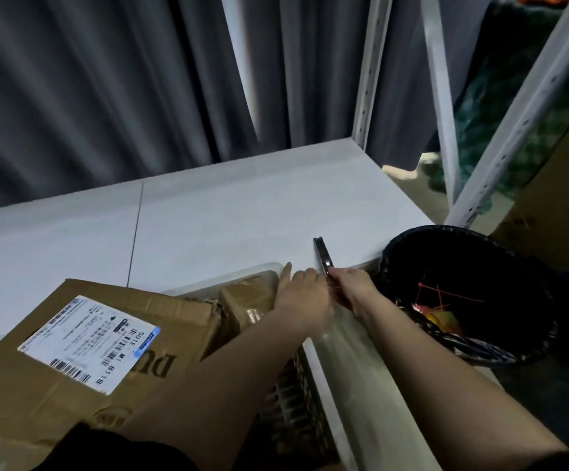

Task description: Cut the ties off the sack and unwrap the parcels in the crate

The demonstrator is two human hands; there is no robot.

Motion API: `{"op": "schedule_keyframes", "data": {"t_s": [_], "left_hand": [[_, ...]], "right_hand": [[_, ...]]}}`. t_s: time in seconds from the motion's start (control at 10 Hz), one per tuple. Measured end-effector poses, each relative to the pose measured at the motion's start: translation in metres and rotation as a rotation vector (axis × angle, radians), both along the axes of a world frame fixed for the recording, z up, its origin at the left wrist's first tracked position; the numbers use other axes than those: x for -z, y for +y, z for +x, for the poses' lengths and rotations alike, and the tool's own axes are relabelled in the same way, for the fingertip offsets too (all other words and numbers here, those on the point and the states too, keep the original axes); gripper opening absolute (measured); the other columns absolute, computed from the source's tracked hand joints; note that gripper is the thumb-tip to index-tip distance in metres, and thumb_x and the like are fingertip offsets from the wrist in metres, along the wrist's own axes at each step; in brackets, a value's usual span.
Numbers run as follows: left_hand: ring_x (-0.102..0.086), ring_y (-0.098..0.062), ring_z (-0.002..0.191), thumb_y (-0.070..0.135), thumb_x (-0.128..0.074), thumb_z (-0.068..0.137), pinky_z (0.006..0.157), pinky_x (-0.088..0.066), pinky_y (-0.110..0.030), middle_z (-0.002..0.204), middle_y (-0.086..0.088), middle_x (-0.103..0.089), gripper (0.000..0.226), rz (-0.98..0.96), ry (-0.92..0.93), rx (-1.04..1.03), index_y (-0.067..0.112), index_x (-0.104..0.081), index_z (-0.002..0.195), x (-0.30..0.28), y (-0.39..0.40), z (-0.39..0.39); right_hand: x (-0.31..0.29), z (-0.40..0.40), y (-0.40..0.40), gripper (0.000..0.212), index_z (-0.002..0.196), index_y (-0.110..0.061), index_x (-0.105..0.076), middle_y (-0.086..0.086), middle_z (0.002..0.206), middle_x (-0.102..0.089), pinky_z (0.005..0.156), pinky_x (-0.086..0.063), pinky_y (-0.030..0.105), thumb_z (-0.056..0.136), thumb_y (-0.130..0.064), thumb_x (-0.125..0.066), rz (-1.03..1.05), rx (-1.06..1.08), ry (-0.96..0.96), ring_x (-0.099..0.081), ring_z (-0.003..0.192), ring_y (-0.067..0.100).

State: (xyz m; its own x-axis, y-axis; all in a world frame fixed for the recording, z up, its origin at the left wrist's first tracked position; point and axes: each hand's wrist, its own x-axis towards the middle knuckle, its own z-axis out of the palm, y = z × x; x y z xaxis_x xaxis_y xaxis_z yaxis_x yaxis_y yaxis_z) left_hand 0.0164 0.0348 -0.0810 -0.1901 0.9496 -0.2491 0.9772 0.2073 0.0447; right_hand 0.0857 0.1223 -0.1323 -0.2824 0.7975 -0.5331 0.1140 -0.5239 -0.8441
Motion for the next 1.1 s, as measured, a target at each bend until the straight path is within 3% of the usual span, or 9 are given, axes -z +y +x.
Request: {"op": "schedule_keyframes", "data": {"t_s": [0.1, 0.2, 0.4, 0.5, 0.7, 0.8, 0.9, 1.0, 1.1], "left_hand": [[-0.037, -0.024, 0.133, 0.032, -0.041, 0.094, 0.12, 0.0, -0.046, 0.138, -0.01, -0.044, 0.049, -0.022, 0.058, -0.002, 0.007, -0.04, 0.137, 0.005, 0.007, -0.007], [-0.038, -0.023, 0.132, 0.034, -0.04, 0.094, 0.12, 0.0, -0.045, 0.137, -0.01, -0.046, 0.049, -0.024, 0.072, -0.022, 0.007, -0.041, 0.135, 0.009, 0.011, -0.01], [-0.036, -0.021, 0.134, 0.034, -0.041, 0.093, 0.119, 0.002, -0.042, 0.138, -0.008, -0.044, 0.051, 0.053, 0.005, -0.063, 0.008, -0.039, 0.137, 0.013, 0.014, -0.007], [-0.036, -0.023, 0.134, 0.034, -0.042, 0.093, 0.119, 0.001, -0.043, 0.138, -0.009, -0.044, 0.051, 0.033, 0.006, -0.08, 0.008, -0.039, 0.137, 0.011, 0.013, -0.007], [-0.038, -0.026, 0.132, 0.032, -0.043, 0.094, 0.119, -0.003, -0.044, 0.137, -0.012, -0.045, 0.049, 0.043, 0.021, -0.095, 0.007, -0.04, 0.137, -0.003, -0.005, -0.002], [-0.039, -0.029, 0.132, 0.033, -0.044, 0.095, 0.118, -0.013, -0.043, 0.139, -0.013, -0.044, 0.05, 0.038, -0.012, -0.106, 0.008, -0.04, 0.138, -0.025, -0.021, 0.0], [-0.047, -0.031, 0.124, 0.034, -0.043, 0.095, 0.102, -0.039, -0.039, 0.136, -0.012, -0.048, 0.046, 0.072, -0.17, -0.211, 0.012, -0.046, 0.136, -0.058, -0.047, 0.001], [-0.055, -0.028, 0.115, 0.029, -0.044, 0.094, 0.092, -0.047, -0.036, 0.126, -0.009, -0.058, 0.035, 0.125, -0.325, -0.335, 0.014, -0.056, 0.123, -0.095, -0.08, 0.004], [-0.06, -0.027, 0.107, 0.026, -0.045, 0.091, 0.091, -0.05, -0.036, 0.117, -0.007, -0.065, 0.028, 0.138, -0.364, -0.388, 0.016, -0.063, 0.11, -0.129, -0.119, 0.01]], "right_hand": [[0.013, -0.004, 0.007, 0.03, 0.065, -0.01, -0.051, -0.003, 0.035, -0.053, 0.032, -0.029, 0.008, 0.095, -0.01, -0.05, 0.019, 0.013, -0.055, -0.046, 0.026, 0.003], [0.022, -0.006, 0.012, 0.025, 0.071, -0.007, -0.056, 0.004, 0.048, -0.057, 0.034, -0.038, 0.013, 0.094, -0.014, -0.052, -0.014, 0.041, -0.079, -0.049, 0.033, 0.009], [0.028, -0.007, 0.015, 0.029, 0.064, -0.007, -0.055, 0.002, 0.045, -0.057, 0.036, -0.038, 0.013, 0.091, -0.001, -0.048, 0.003, 0.035, -0.059, -0.048, 0.028, 0.007], [0.023, -0.004, 0.013, 0.026, 0.069, -0.009, -0.054, 0.004, 0.056, -0.059, 0.036, -0.039, 0.012, 0.092, -0.001, -0.047, 0.002, -0.005, -0.075, -0.048, 0.029, 0.006], [0.006, 0.009, -0.005, 0.024, 0.069, -0.007, -0.06, 0.011, 0.071, -0.064, 0.047, -0.04, 0.02, 0.09, -0.003, -0.048, 0.102, -0.153, -0.211, -0.055, 0.046, 0.018], [-0.022, 0.018, -0.02, 0.03, 0.064, -0.011, -0.055, 0.01, 0.068, -0.064, 0.041, -0.035, 0.015, 0.091, -0.003, -0.044, 0.155, -0.216, -0.241, -0.056, 0.037, 0.013], [-0.064, 0.025, -0.053, 0.021, 0.074, -0.015, -0.053, 0.003, 0.07, -0.064, 0.051, -0.037, 0.019, 0.093, -0.011, -0.045, 0.169, -0.264, -0.248, -0.059, 0.052, 0.017], [-0.112, 0.025, -0.095, 0.019, 0.075, -0.016, -0.05, 0.003, 0.069, -0.061, 0.051, -0.035, 0.02, 0.093, -0.012, -0.044, 0.216, -0.334, -0.231, -0.057, 0.054, 0.019], [-0.166, 0.033, -0.139, 0.019, 0.075, -0.015, -0.05, 0.005, 0.07, -0.062, 0.052, -0.037, 0.021, 0.092, -0.011, -0.043, 0.281, -0.437, -0.275, -0.058, 0.056, 0.02]]}}
